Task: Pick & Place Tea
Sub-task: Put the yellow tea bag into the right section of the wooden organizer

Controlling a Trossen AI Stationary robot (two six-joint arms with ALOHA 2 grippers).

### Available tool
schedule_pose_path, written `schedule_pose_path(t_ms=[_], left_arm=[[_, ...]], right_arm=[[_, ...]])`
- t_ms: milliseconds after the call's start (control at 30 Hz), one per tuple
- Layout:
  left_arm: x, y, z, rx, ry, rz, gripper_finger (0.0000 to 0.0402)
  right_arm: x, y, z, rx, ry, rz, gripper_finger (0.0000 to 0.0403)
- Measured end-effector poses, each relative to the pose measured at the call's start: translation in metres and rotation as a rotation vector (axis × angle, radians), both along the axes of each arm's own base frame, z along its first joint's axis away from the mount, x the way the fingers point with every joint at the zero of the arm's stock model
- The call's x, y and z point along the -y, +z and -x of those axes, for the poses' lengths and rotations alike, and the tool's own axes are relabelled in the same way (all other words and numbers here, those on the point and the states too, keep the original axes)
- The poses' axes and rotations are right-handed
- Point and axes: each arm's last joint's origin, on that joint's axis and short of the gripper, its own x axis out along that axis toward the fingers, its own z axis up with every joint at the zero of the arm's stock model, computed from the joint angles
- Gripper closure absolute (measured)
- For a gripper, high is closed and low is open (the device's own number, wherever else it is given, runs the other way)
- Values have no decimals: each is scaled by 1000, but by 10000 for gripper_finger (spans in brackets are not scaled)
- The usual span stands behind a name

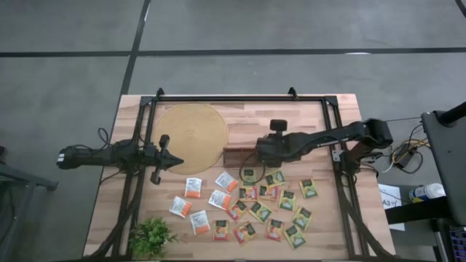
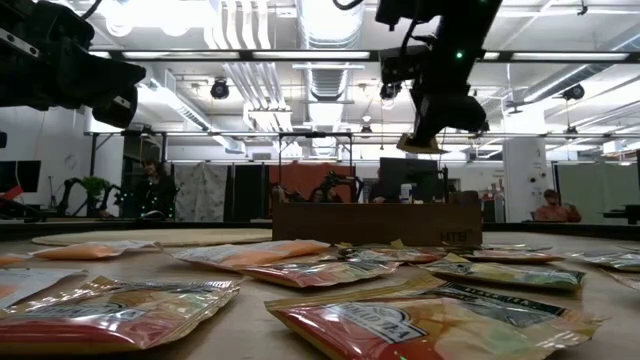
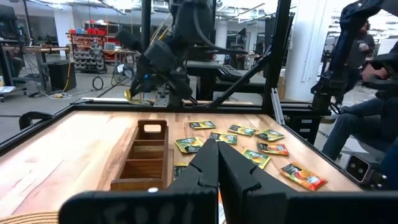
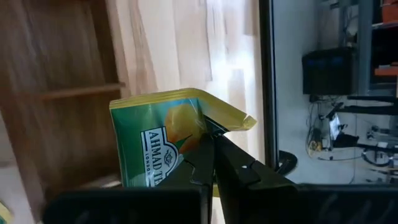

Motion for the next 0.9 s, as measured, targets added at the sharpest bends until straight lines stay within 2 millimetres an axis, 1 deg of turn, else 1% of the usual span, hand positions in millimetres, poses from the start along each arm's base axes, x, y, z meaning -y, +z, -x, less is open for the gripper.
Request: schedule_pose_path(t_ms=[100,300,467,600,733,900], left_arm=[[0,0,0,0,1,0,401],[0,0,0,0,0,0,401],[0,0,0,0,0,0,401],[0,0,0,0,0,0,401],[0,0,0,0,1,0,401],[0,0,0,0,0,0,401]], right_arm=[[-5,-6,-5,15,-23,-6,395],[-10,-17,-7,11,-52,17,394],[-12,-19,-5,15,-61,36,394],[-17,-21,-4,15,-49,35,394],[-21,-28,1,-5,-39,34,394],[-22,-34,4,-21,-39,37,394]])
